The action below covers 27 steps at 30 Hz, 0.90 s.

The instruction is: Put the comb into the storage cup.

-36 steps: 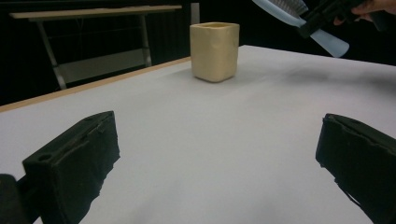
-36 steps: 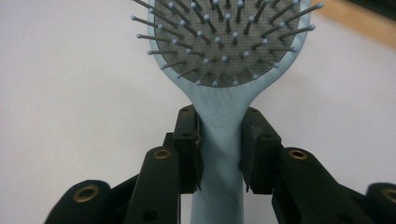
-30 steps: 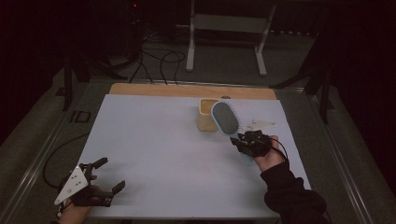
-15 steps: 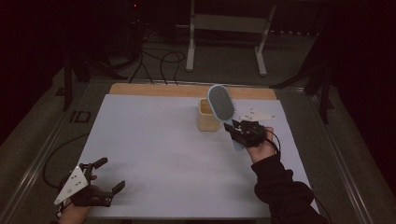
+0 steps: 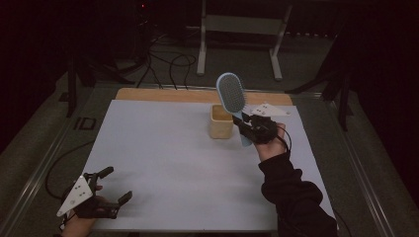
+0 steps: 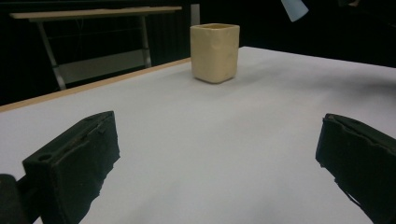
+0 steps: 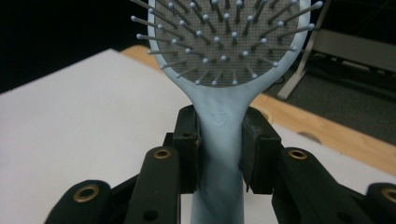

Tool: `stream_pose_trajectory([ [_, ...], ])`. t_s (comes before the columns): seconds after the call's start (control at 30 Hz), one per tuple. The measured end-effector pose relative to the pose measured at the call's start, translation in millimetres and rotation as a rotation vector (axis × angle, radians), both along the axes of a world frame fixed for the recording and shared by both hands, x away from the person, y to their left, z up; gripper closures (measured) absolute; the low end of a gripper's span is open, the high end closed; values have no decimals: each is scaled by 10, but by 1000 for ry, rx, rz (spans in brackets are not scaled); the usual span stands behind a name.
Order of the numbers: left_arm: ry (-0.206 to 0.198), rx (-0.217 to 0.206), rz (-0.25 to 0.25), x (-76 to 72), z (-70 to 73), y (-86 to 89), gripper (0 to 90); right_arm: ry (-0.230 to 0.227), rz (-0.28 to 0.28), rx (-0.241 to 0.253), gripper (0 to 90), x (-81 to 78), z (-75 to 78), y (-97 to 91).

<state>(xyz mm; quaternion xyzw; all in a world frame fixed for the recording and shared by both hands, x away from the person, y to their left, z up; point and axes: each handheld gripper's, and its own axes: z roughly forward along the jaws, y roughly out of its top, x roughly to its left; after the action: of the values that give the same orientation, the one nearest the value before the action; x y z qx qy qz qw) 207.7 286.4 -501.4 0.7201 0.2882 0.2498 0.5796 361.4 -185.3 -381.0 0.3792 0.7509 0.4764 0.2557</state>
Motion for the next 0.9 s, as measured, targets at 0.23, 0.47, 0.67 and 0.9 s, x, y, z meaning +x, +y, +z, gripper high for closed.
stream_pose_trajectory([
  [0.23, 0, 0, -1, 1, -1, 0, 0, -27, -4, 26, 711, 85, 77, 57],
  [0.47, 0, -2, -2, 2, -3, 2, 0, -51, -19, 61, 710, 212, 165, 116],
  [0.67, 1, -4, -1, 2, -4, 7, 0, -73, -32, 76, 710, 321, 225, 172],
  [0.9, 0, -5, -2, 1, -4, 7, 0, -96, -61, 133, 711, 425, 284, 200],
])
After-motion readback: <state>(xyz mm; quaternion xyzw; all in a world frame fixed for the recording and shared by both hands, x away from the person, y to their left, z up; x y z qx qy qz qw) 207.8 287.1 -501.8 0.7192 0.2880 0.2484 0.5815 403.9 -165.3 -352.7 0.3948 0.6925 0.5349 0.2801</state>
